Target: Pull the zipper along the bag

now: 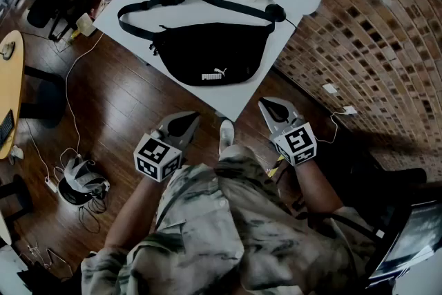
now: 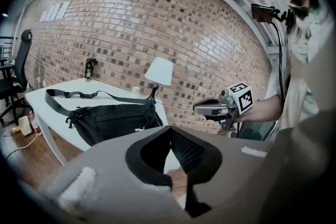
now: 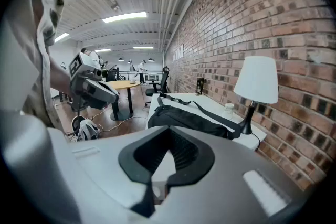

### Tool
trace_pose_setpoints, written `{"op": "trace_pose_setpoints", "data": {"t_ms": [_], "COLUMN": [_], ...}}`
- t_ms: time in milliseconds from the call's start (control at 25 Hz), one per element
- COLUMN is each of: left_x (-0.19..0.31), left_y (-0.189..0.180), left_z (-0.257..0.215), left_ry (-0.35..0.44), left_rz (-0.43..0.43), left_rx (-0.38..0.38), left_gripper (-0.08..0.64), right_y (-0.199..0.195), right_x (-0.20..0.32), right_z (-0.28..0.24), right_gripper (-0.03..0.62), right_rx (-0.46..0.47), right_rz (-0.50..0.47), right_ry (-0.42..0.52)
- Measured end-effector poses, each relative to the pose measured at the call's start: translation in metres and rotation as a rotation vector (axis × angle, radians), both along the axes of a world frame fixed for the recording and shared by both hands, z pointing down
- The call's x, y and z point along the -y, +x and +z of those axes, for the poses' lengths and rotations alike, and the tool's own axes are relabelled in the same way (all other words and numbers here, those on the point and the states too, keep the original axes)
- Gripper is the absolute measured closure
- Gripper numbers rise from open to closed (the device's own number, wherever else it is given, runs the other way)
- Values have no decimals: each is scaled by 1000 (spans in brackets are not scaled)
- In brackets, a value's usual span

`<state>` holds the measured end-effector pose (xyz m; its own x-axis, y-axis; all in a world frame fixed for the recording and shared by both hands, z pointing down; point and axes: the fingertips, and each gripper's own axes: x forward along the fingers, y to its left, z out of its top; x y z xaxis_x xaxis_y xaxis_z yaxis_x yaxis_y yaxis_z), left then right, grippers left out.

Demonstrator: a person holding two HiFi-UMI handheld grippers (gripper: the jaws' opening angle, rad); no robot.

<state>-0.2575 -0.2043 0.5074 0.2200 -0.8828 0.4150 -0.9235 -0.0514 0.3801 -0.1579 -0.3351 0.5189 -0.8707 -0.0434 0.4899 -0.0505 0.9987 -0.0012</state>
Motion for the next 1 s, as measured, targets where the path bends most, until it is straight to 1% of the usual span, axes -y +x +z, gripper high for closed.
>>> {"op": "trace_pose_setpoints", "data": {"t_ms": [160, 240, 360, 440, 520, 680, 880, 1000], "left_x": [89, 127, 167, 189, 207, 231, 244, 245], "left_y": [-16, -22, -24, -28, -32, -30, -33, -32], "left_z": [27, 43, 69, 87, 106, 143, 169, 179], "left_ry": [-52, -76, -159, -211, -255, -327, -414, -449], "left_rz": [6, 7, 24, 19, 17, 47, 72, 88], "left_rx": [47, 82, 103, 140, 181, 221, 282, 276], "left_gripper": [554, 520, 489, 477, 465, 446, 446, 456], "right_y": [-49, -72, -101, -118, -133, -150, -151, -144], "right_x": [77, 104, 133, 147, 157, 163, 163, 163], "right_z": [21, 35, 59, 76, 94, 127, 146, 157], "right_gripper": [588, 588, 588, 588, 588, 588, 588, 588], "right_rx": [-15, -39, -69, -98, -138, -214, -268, -305], "right_rz": [-72, -122, -172, -192, -208, -232, -213, -195], "right_ry": [14, 18, 14, 6, -5, -27, -51, -57]}}
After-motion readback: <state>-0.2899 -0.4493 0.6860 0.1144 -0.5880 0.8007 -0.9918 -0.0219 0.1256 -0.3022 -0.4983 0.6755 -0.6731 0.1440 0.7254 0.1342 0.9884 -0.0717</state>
